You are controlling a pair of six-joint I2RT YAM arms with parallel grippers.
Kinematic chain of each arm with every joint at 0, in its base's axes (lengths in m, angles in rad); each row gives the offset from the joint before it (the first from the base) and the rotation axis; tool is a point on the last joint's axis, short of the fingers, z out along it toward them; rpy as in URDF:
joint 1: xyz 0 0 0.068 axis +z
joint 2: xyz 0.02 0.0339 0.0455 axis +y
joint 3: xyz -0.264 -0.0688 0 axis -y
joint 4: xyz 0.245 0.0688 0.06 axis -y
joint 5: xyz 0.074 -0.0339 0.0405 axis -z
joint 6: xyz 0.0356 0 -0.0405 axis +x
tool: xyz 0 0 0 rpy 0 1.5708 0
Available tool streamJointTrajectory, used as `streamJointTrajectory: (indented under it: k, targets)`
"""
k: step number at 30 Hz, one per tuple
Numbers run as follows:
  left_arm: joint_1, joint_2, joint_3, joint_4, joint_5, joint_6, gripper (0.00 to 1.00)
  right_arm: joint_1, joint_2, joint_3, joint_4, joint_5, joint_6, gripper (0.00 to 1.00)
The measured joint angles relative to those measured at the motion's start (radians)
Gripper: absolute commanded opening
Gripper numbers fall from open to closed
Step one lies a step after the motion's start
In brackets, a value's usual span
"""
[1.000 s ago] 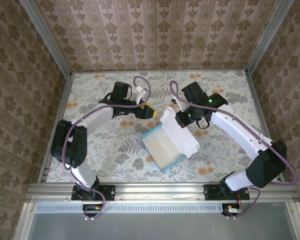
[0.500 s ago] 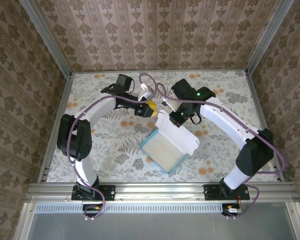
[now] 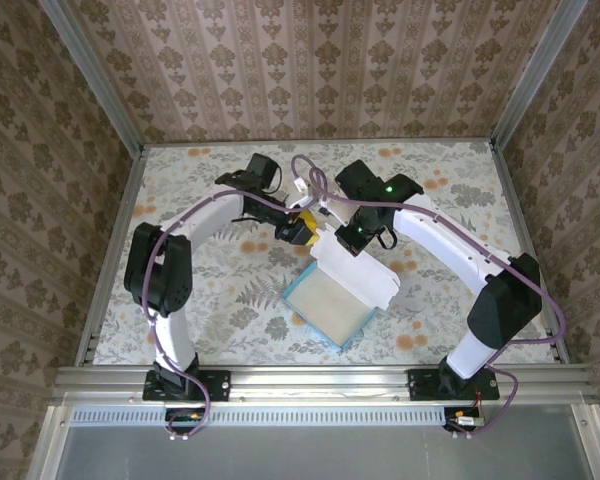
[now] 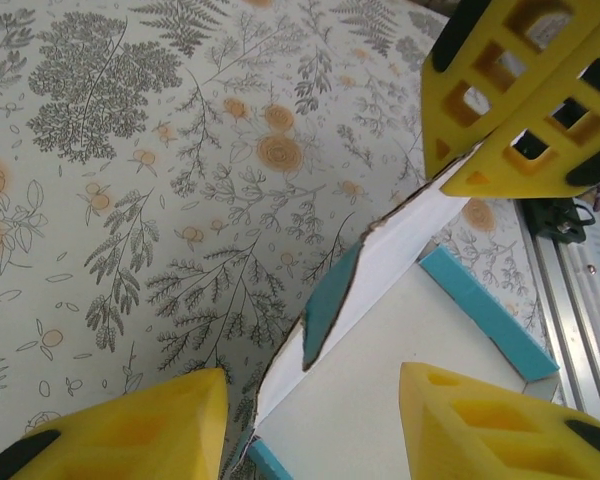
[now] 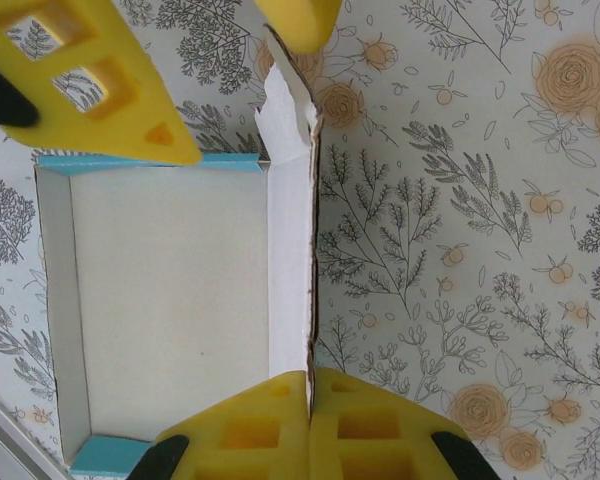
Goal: Fold the paper box
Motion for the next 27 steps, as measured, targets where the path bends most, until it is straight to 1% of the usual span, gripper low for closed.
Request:
streamJointTrajectory:
  k: [3, 7, 12, 14, 16, 17, 20, 21, 24, 27]
  targets:
    - [-0.009, 0.014, 0.015, -0.014, -0.021, 0.009, 0.48, 0.003, 0.000, 0.000, 0.000, 0.003, 0.000, 0.04]
    - [-0.021, 0.031, 0.033, -0.022, -0.046, 0.019, 0.44, 0.005, 0.000, 0.000, 0.000, 0.007, 0.000, 0.04]
    - [-0.026, 0.050, 0.057, -0.036, -0.052, 0.027, 0.27, 0.007, 0.002, 0.000, 0.000, 0.015, 0.000, 0.04]
    - [-0.026, 0.056, 0.063, -0.041, -0.052, 0.034, 0.24, 0.008, 0.002, 0.000, 0.000, 0.020, 0.000, 0.04]
    - [-0.027, 0.056, 0.063, -0.050, -0.053, 0.040, 0.17, 0.009, 0.002, 0.000, 0.000, 0.023, 0.000, 0.04]
    - [-0.028, 0.056, 0.063, -0.052, -0.055, 0.042, 0.17, 0.010, 0.002, 0.000, 0.000, 0.023, 0.000, 0.04]
    - [-0.030, 0.059, 0.064, -0.059, -0.059, 0.044, 0.10, 0.011, 0.002, 0.000, 0.000, 0.026, 0.000, 0.04]
    - [-0.032, 0.061, 0.064, -0.060, -0.059, 0.045, 0.10, 0.011, 0.002, 0.000, 0.000, 0.026, 0.000, 0.04]
    - [-0.033, 0.064, 0.064, -0.061, -0.058, 0.044, 0.00, 0.011, 0.002, 0.000, -0.003, 0.030, 0.000, 0.04]
    - [-0.034, 0.064, 0.064, -0.062, -0.058, 0.047, 0.00, 0.011, 0.002, 0.000, -0.003, 0.031, 0.000, 0.08]
